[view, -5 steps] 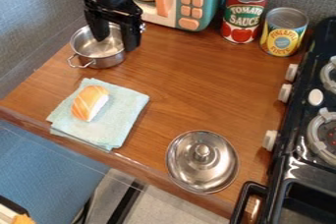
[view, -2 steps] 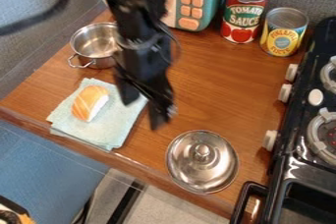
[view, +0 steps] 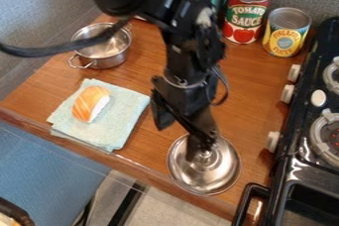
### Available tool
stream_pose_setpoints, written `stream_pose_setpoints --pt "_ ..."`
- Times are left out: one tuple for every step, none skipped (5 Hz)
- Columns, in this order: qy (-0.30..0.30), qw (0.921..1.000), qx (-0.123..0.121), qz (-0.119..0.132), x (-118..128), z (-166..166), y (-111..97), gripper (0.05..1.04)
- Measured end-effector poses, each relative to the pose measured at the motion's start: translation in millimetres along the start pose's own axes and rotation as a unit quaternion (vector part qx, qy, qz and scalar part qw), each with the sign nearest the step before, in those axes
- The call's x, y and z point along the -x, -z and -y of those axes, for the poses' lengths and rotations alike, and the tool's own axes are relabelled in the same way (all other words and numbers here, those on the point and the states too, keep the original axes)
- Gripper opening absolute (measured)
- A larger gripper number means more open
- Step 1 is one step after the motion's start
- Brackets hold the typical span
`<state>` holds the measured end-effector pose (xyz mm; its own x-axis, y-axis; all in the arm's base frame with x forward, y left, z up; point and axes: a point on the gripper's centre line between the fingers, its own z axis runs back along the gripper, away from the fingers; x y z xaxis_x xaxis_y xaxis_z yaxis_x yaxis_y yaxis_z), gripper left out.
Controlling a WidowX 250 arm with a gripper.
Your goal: Move the cover to the rigth of silver pot
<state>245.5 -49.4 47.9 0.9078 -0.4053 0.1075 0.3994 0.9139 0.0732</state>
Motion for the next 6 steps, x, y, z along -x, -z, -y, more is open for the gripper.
stream_pose_setpoints --pt "0.001 1.0 -0.001 -0.003 -7.1 13.4 7.5 1.001" --pt "-0.001 0.9999 -0.01 -0.008 -10.7 15.6 16.8 1.001" --pt "-0.007 0.9999 -0.011 -0.01 -11.9 15.9 21.3 0.958" --pt "-0.011 0.9998 -0.009 -0.01 -16.6 16.7 26.6 0.802" --pt "-0.017 0.9998 -0.006 -0.005 -25.9 17.1 28.1 0.523" --pt "-0.02 0.9998 -0.005 -0.002 -29.5 17.1 28.6 0.3"
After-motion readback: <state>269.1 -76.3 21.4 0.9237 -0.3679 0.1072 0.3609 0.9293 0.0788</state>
